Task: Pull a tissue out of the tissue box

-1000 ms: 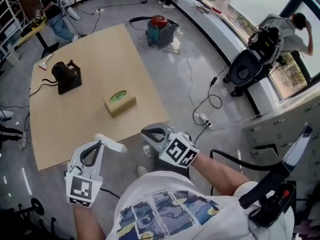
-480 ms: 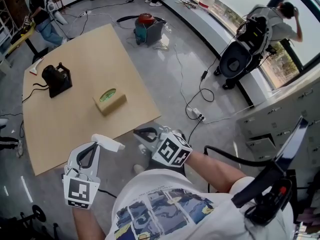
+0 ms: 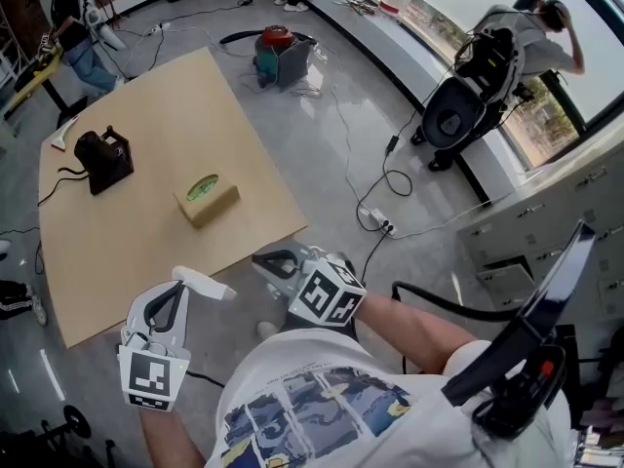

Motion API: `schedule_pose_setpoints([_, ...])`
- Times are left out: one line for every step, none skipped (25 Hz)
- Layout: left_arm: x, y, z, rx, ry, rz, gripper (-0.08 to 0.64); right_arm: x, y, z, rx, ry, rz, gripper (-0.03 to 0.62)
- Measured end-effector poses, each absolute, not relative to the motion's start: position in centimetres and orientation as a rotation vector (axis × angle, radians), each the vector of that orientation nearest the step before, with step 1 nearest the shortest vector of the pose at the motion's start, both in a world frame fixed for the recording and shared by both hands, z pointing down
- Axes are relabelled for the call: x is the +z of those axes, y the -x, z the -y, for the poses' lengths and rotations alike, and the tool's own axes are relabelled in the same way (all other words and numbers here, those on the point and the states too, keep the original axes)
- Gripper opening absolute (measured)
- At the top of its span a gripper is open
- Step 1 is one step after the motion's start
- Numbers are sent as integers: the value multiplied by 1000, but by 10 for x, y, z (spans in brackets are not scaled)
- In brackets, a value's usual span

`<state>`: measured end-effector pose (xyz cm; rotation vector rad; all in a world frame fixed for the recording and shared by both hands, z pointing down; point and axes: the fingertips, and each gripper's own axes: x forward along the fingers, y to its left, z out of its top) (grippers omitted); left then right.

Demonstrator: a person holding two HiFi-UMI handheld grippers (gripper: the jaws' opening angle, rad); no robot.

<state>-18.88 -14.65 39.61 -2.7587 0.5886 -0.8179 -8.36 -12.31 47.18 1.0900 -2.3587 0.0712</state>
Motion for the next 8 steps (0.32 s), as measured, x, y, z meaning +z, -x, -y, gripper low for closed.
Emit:
schedule_pose_setpoints([397, 188, 147, -819, 2760, -588, 6, 472, 83, 124, 71, -1088, 2358, 3])
schedule_pose_setpoints([397, 187, 148, -821, 2760, -586, 6, 473, 82, 124, 71, -1086, 2357, 3])
schedule_pose_setpoints([398, 186, 149, -823, 2761, -584, 6, 474, 82, 125, 71, -1083, 2355, 3])
schedule_pose_setpoints([398, 185, 150, -825, 2761, -583, 6, 475, 81, 127, 71, -1080, 2354, 3])
schedule_pose_setpoints([397, 184, 152, -826, 2760, -582, 6, 476, 81, 129, 70, -1078, 2354, 3])
schedule_pose_setpoints([397, 183, 153, -828, 2760, -583, 6, 476, 81, 131, 68, -1074, 2355, 3])
schedule_pose_setpoints([397, 183, 155, -829, 2759, -584, 6, 476, 81, 133, 66, -1071, 2355, 3])
schedule_pose_setpoints([397, 182, 157, -831, 2758, -585, 6, 477, 80, 135, 64, -1068, 2355, 3])
